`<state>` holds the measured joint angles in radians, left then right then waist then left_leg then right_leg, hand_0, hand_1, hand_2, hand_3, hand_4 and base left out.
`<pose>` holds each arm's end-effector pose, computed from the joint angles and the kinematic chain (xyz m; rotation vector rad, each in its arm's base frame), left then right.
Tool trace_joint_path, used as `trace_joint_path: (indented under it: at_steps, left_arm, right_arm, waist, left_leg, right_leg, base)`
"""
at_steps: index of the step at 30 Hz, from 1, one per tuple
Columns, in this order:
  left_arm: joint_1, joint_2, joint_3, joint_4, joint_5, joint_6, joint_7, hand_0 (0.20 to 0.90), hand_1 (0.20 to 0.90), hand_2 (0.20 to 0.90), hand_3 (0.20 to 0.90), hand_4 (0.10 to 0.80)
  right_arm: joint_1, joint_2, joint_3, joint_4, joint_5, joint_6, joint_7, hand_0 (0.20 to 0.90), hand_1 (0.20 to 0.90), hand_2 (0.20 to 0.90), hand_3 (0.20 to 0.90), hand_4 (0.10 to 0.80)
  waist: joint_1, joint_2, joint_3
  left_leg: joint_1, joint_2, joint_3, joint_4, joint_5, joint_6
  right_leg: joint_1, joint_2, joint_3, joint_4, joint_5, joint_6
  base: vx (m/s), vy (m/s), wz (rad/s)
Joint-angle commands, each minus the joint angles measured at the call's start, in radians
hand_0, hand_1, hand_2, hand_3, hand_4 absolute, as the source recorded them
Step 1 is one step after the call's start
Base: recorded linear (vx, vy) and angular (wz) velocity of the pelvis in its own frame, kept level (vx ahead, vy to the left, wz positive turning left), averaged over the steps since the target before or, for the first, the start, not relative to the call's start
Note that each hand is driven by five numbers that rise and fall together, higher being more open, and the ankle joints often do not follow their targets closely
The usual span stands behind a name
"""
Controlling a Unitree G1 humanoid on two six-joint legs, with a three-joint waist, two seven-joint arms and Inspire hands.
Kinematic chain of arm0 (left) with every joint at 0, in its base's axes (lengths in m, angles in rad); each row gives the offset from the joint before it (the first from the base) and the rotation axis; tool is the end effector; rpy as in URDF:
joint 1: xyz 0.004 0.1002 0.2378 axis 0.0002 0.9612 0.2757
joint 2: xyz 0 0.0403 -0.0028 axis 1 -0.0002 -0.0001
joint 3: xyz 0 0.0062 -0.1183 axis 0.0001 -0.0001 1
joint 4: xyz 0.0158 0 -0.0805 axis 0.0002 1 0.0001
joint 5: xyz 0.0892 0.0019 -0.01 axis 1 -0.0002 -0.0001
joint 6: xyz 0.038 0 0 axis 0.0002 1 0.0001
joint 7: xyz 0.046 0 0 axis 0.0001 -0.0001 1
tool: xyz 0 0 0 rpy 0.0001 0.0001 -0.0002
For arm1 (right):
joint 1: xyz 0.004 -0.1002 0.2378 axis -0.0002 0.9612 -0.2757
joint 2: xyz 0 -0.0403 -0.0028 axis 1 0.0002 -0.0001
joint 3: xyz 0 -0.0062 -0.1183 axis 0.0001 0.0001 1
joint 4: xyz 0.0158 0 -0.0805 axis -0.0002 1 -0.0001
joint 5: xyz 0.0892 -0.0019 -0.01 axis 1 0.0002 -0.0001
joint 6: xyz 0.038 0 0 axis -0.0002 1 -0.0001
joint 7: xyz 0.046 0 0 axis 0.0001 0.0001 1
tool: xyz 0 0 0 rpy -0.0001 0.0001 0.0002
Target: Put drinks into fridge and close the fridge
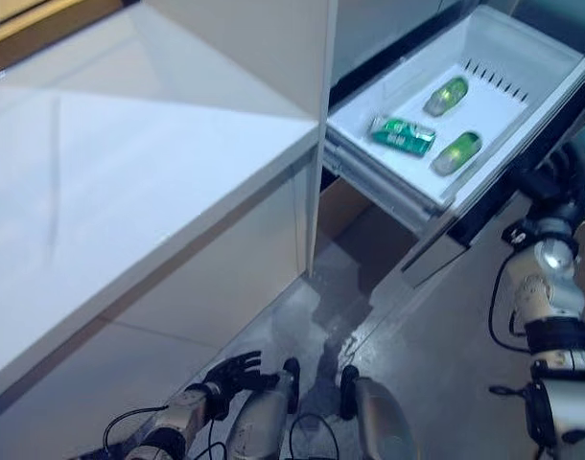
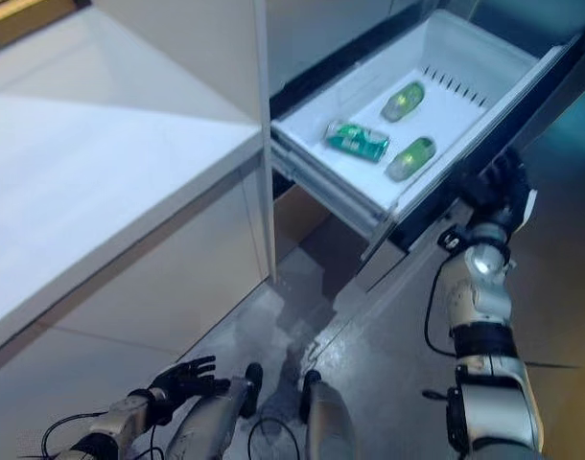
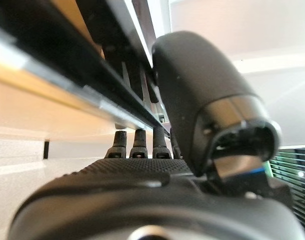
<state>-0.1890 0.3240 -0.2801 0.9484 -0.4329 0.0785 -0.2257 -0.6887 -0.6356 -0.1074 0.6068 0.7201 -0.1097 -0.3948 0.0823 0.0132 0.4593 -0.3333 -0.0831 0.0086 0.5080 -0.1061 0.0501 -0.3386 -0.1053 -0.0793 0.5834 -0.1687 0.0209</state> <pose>0.1720 0.2225 -0.0767 -0.0525 0.8661 -0.1480 0.3048 -0.2977 0.1645 0.2721 -0.2974 -0.6166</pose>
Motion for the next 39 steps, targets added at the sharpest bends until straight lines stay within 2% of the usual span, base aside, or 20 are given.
trace_joint_path:
  at_steps: [1, 7, 8, 9, 10, 11, 18, 24, 31, 34, 35, 36, 39]
  left_arm:
    - [0.081, 0.027, -0.009, 0.019, -0.016, 0.010, 0.065, 0.900, 0.900, 0.900, 0.900, 0.800]
    - [0.085, 0.028, 0.039, 0.027, -0.069, 0.034, 0.068, 0.900, 0.900, 0.900, 0.900, 0.800]
    - [0.085, 0.030, 0.044, 0.031, -0.067, 0.036, 0.065, 0.900, 0.900, 0.900, 0.900, 0.800]
    - [0.082, 0.030, 0.046, 0.032, -0.067, 0.035, 0.064, 0.900, 0.900, 0.900, 0.900, 0.800]
    - [0.078, 0.032, 0.046, 0.037, -0.070, 0.032, 0.062, 0.900, 0.900, 0.900, 0.900, 0.800]
    - [0.073, 0.031, 0.046, 0.040, -0.090, 0.026, 0.052, 0.900, 0.900, 0.900, 0.900, 0.800]
    - [0.070, 0.019, -0.006, 0.014, -0.102, -0.003, -0.003, 0.900, 0.900, 0.900, 0.900, 0.800]
    - [0.081, 0.034, -0.028, 0.004, -0.085, -0.008, -0.029, 0.900, 0.900, 0.900, 0.900, 0.800]
    - [0.097, 0.047, -0.028, 0.030, -0.029, -0.013, -0.053, 0.900, 0.900, 0.900, 0.900, 0.800]
    - [0.103, 0.049, -0.029, 0.041, -0.016, -0.024, -0.042, 0.900, 0.900, 0.900, 0.900, 0.800]
    - [0.102, 0.048, -0.026, 0.045, -0.011, -0.027, -0.037, 0.900, 0.900, 0.900, 0.900, 0.800]
    - [0.102, 0.048, -0.026, 0.043, -0.005, -0.027, -0.037, 0.900, 0.900, 0.900, 0.900, 0.800]
    - [0.103, 0.042, -0.029, 0.043, -0.003, -0.032, -0.025, 0.900, 0.900, 0.900, 0.900, 0.800]
  right_arm:
    - [-0.123, -0.084, 0.093, -0.033, 0.068, -0.078, 0.155, 0.900, 0.900, 0.900, 0.900, 0.800]
    - [-0.179, -0.041, 0.156, -0.060, 0.158, -0.052, 0.355, 0.900, 0.900, 0.900, 0.900, 0.800]
    - [-0.195, -0.030, 0.170, -0.071, 0.180, -0.045, 0.374, 0.900, 0.900, 0.900, 0.900, 0.800]
    - [-0.203, -0.026, 0.175, -0.074, 0.182, -0.046, 0.378, 0.900, 0.900, 0.900, 0.900, 0.800]
    - [-0.228, -0.015, 0.192, -0.081, 0.180, -0.040, 0.394, 0.900, 0.900, 0.900, 0.900, 0.800]
    - [-0.266, 0.000, 0.225, -0.080, 0.168, -0.043, 0.414, 0.900, 0.900, 0.900, 0.900, 0.800]
    - [-0.478, 0.034, 0.355, 0.005, 0.117, -0.026, 0.388, 0.900, 0.900, 0.900, 0.900, 0.800]
    - [-0.571, 0.045, 0.414, 0.064, 0.079, -0.019, 0.352, 0.900, 0.900, 0.900, 0.900, 0.800]
    - [-0.584, 0.058, 0.425, 0.079, 0.024, -0.048, 0.286, 0.900, 0.900, 0.900, 0.900, 0.800]
    - [-0.569, 0.062, 0.421, 0.067, 0.011, -0.057, 0.245, 0.900, 0.900, 0.900, 0.900, 0.800]
    - [-0.555, 0.067, 0.412, 0.059, -0.019, -0.075, 0.207, 0.900, 0.900, 0.900, 0.900, 0.800]
    - [-0.540, 0.067, 0.406, 0.051, -0.048, -0.093, 0.187, 0.900, 0.900, 0.900, 0.900, 0.800]
    - [-0.481, 0.053, 0.386, -0.010, -0.173, -0.143, 0.083, 0.900, 0.900, 0.900, 0.900, 0.800]
  waist:
    - [0.045, -0.006, -0.029]
    - [0.069, 0.006, -0.004]
    - [0.075, 0.007, -0.002]
    - [0.077, 0.006, 0.002]
    - [0.083, 0.007, 0.005]
    - [0.094, 0.008, 0.008]
    - [0.150, 0.032, 0.020]
    - [0.194, 0.038, 0.025]
    - [0.213, 0.032, 0.014]
    - [0.205, 0.028, 0.008]
    - [0.195, 0.023, 0.000]
    - [0.187, 0.021, -0.002]
    - [0.157, 0.008, -0.021]
  left_leg:
    - [-0.052, -0.033, -0.016, 0.163, -0.151, 0.067]
    - [-0.123, -0.056, -0.028, 0.214, -0.142, 0.070]
    - [-0.123, -0.061, -0.036, 0.231, -0.174, 0.068]
    - [-0.137, -0.059, -0.029, 0.222, -0.140, 0.070]
    - [-0.144, -0.060, -0.032, 0.221, -0.135, 0.068]
    - [-0.142, -0.065, -0.045, 0.233, -0.163, 0.065]
    - [-0.156, -0.083, -0.089, 0.195, -0.125, 0.056]
    - [-0.150, -0.099, -0.121, 0.191, -0.121, 0.055]
    - [-0.117, -0.100, -0.140, 0.182, -0.133, 0.056]
    - [-0.092, -0.094, -0.139, 0.164, -0.135, 0.057]
    - [-0.069, -0.087, -0.138, 0.134, -0.129, 0.058]
    - [-0.064, -0.082, -0.131, 0.102, -0.090, 0.059]
    - [-0.012, -0.065, -0.120, 0.023, -0.073, 0.056]
  right_leg:
    - [-0.003, 0.003, -0.073, 0.058, -0.019, -0.068]
    - [-0.095, 0.001, -0.079, 0.150, -0.038, -0.079]
    - [-0.098, 0.005, -0.070, 0.174, -0.070, -0.070]
    - [-0.109, 0.000, -0.082, 0.163, -0.042, -0.079]
    - [-0.118, 0.000, -0.085, 0.167, -0.042, -0.079]
    - [-0.121, 0.006, -0.076, 0.191, -0.074, -0.069]
    - [-0.132, -0.005, -0.100, 0.190, -0.074, -0.068]
    - [-0.108, -0.027, -0.125, 0.178, -0.071, -0.065]
    - [-0.055, -0.047, -0.138, 0.142, -0.062, -0.053]
    - [-0.031, -0.044, -0.130, 0.116, -0.054, -0.049]
    - [-0.012, -0.037, -0.122, 0.081, -0.041, -0.045]
    - [-0.005, -0.036, -0.128, 0.043, -0.003, -0.051]
    - [0.035, -0.017, -0.105, -0.044, 0.027, -0.038]
  base:
    - [-0.083, 0.103, 0.04]
    - [-0.051, 0.075, 0.00]
    - [-0.048, 0.026, 0.06]
    - [-0.050, 0.017, 0.06]
    - [-0.044, 0.025, 0.00]
    - [0.044, 0.036, -0.05]
    - [0.006, 0.031, 0.02]
    - [0.039, 0.013, 0.14]
    - [0.081, -0.012, 0.32]
    - [0.068, -0.009, 0.12]
    - [-0.041, 0.008, -0.04]
    - [-0.041, 0.000, -0.05]
    - [-0.020, -0.024, -0.10]
